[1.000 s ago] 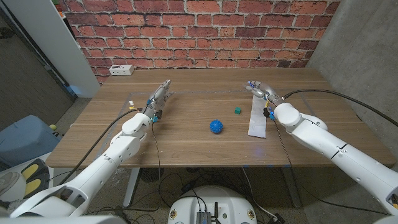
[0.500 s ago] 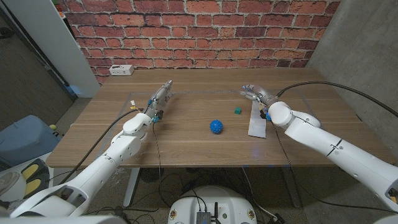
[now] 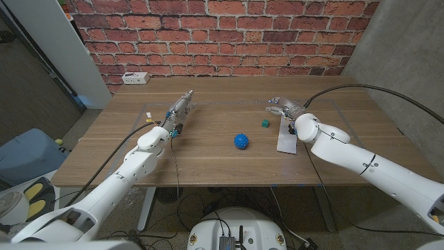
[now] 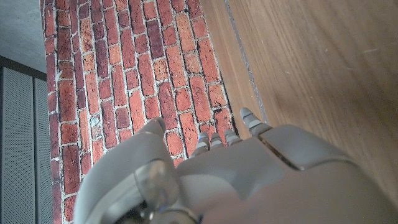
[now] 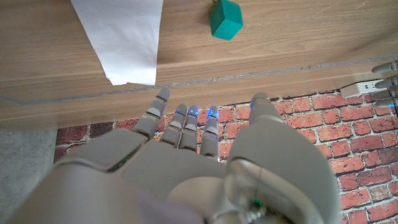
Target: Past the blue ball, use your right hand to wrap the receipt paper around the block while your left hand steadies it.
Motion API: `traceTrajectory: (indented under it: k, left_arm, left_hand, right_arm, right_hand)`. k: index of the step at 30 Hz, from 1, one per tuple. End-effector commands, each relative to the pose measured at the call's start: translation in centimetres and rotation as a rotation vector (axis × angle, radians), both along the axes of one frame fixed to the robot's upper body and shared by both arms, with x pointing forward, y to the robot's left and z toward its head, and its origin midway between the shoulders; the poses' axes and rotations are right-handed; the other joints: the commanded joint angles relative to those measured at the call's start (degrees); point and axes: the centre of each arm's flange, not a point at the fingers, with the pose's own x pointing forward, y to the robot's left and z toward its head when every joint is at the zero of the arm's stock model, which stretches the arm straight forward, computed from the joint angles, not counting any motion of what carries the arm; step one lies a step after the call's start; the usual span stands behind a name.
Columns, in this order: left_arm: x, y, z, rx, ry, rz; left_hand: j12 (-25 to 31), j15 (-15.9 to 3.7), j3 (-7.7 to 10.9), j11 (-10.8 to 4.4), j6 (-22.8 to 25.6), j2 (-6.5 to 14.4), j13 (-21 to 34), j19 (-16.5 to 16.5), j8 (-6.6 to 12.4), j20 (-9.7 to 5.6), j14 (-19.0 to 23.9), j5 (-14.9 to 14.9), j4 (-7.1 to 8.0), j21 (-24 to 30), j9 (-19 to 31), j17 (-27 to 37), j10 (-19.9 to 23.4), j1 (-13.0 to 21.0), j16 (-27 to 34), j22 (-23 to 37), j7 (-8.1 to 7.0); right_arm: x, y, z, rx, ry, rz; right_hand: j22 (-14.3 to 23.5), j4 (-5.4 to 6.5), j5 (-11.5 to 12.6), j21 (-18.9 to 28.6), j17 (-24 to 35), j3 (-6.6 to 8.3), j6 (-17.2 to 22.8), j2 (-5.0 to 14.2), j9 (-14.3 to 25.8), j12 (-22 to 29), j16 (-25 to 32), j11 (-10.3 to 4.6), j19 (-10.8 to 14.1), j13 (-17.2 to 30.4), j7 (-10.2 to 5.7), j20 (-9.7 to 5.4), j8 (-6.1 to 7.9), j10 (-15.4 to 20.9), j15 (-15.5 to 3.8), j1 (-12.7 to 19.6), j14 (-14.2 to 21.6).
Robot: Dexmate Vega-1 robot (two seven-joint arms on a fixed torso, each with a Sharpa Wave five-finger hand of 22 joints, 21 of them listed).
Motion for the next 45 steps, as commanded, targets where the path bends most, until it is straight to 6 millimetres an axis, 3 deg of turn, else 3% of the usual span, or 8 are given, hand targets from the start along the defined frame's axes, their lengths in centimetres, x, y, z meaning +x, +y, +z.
traceTrajectory:
  k: [1, 9, 24, 36, 45]
  left_arm:
    - [-0.1, -0.1, -0.3, 0.008, 0.008, -0.012]
    - [0.0, -0.2, -0.4, 0.013, 0.012, -0.020]
    - [0.1, -0.1, -0.6, 0.013, 0.019, -0.030]
    - [0.2, 0.2, -0.6, 0.013, 0.022, -0.027]
    - [0.1, 0.3, -0.7, 0.010, 0.027, -0.020]
  left_hand:
    - [0.2, 0.39, 0.55, 0.35, 0.4, 0.1, 0.3, 0.3, 0.33, 0.47, -0.7, -0.1, -0.09, -0.1, 0.3, 0.1, 0.0, -0.3, 0.3, 0.1, 0.07]
    - [0.2, 0.39, 0.62, 0.34, 0.5, 0.0, 0.3, 0.3, 0.26, 0.51, -0.8, -0.1, -0.13, -0.3, 0.3, 0.1, 0.0, -0.5, 0.3, 0.1, 0.07]
    - [0.1, 0.41, 0.76, 0.34, 0.6, 0.0, 0.3, 0.4, 0.13, 0.48, -0.8, -0.1, -0.18, -0.5, 0.3, 0.1, -0.1, -0.7, 0.3, 0.1, 0.07]
    - [0.1, 0.43, 0.84, 0.40, 0.7, 0.0, 0.3, 0.4, 0.08, 0.54, -0.8, -0.1, -0.23, -0.7, 0.4, 0.1, -0.1, -0.9, 0.3, 0.1, 0.13]
    - [0.1, 0.52, 0.90, 0.59, 0.6, 0.0, 0.3, 0.3, 0.00, 0.67, -0.8, -0.1, -0.24, -0.8, 0.4, 0.2, -0.1, -1.1, 0.3, 0.1, 0.04]
  right_arm:
    - [-0.9, 1.3, -0.5, -0.079, 0.018, -0.053]
    - [-0.8, 2.2, -1.2, -0.114, 0.051, -0.070]
    - [-0.4, 3.3, -2.1, -0.179, 0.076, -0.120]
    - [1.1, 3.8, -2.5, -0.192, 0.096, -0.117]
    - [1.9, 3.8, -2.9, -0.224, 0.093, -0.149]
  right_hand:
    - [0.3, -0.84, -0.3, 0.0, -0.1, 0.31, 1.5, -0.38, 0.3, -0.3, -0.2, -0.22, 0.7, 0.3, 0.07, 0.07, 0.57, 0.2, -0.51, 1.3, 0.3]
    - [0.3, -1.36, -0.4, -0.1, -0.1, 0.83, 2.6, -0.51, 0.4, -0.3, -0.3, -0.63, 1.0, 0.3, -0.32, -0.01, 0.70, 0.4, -0.77, 2.4, 0.3]
    - [0.2, -2.75, -0.3, -0.2, -0.3, 2.91, 5.4, -1.13, 0.4, -0.5, -0.7, -1.93, 2.4, 0.3, -1.26, -1.02, 0.77, 1.2, -1.86, 7.5, 0.7]
    - [0.2, -2.40, -0.4, -0.3, -0.2, 3.61, 7.1, -1.19, 0.4, -0.3, -0.7, -2.04, 3.0, 0.3, -1.33, -1.41, 0.84, 2.2, -2.35, 9.5, 1.2]
    - [0.2, -2.65, -0.4, -0.3, -0.1, 4.71, 9.5, -1.14, 0.5, -0.2, -0.5, -3.04, 4.0, 0.3, -2.22, -2.23, 1.02, 3.3, -3.44, 12.6, 2.1]
